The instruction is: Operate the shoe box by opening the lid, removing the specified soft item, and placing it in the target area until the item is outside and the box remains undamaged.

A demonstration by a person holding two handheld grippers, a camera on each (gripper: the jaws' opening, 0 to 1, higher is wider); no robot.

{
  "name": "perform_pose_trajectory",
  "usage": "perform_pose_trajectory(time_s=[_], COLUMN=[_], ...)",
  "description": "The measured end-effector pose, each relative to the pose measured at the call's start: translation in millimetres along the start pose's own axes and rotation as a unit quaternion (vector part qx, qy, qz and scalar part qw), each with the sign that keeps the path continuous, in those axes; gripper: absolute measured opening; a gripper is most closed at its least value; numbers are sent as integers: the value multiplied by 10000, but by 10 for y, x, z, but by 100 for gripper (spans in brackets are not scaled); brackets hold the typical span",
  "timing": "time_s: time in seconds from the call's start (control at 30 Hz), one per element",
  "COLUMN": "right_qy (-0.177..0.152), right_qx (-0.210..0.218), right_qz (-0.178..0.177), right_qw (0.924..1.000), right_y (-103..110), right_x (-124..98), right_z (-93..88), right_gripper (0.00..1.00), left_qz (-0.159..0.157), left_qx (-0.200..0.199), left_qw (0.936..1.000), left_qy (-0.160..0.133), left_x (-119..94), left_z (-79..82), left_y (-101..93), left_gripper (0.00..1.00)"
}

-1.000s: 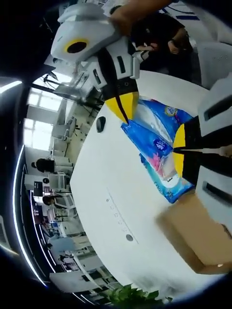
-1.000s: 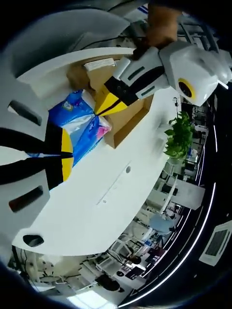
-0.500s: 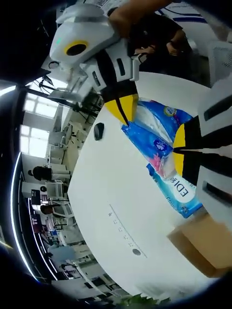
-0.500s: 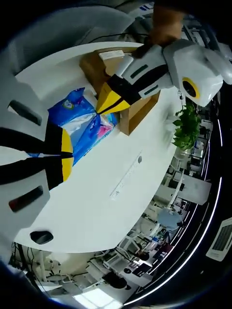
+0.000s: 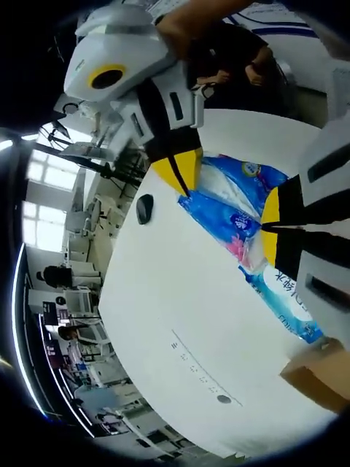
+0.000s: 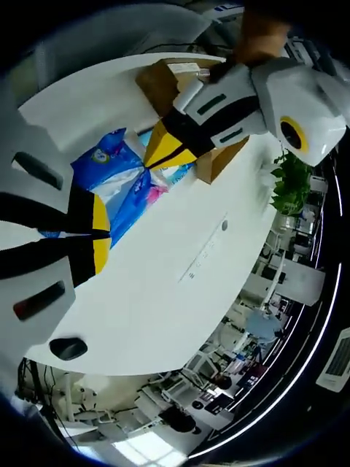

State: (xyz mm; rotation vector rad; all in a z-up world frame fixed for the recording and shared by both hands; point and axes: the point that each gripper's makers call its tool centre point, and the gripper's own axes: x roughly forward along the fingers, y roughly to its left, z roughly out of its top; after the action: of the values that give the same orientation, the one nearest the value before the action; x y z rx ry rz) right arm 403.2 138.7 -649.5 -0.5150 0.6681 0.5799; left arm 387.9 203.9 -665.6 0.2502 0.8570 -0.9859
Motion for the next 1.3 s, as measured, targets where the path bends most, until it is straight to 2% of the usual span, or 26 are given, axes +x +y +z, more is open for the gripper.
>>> perform_pose_trajectory(time_s=[0.4,0.7,0.9,1.03,1.13,1.3], right_qy=[299,515,612,629,675,677], right_qx=[-207,-359,-431,-533,-842,-916], right_qz=[-49,-13,13,47,26,35], right_qw=[9993,9980,9972,9966,9942,9935], right_y=[-211,-320,-319,-306,-279,-257], right_x=[145,311,449,539,602,672], right_z=[-280,-522,-660,-716,-731,-709], right_gripper=[0,0,0,0,0,0], left_qz=[-249,-406,-417,-404,-394,-330], left_qx=[146,78,150,160,124,145], left_qw=[9992,9980,9968,9961,9959,9958], left_qy=[282,475,660,764,802,841], left_x=[395,674,865,943,973,975], left_z=[55,9,-71,-126,-159,-203], left_y=[-81,-106,-65,-13,28,105], left_gripper=[0,0,0,0,0,0])
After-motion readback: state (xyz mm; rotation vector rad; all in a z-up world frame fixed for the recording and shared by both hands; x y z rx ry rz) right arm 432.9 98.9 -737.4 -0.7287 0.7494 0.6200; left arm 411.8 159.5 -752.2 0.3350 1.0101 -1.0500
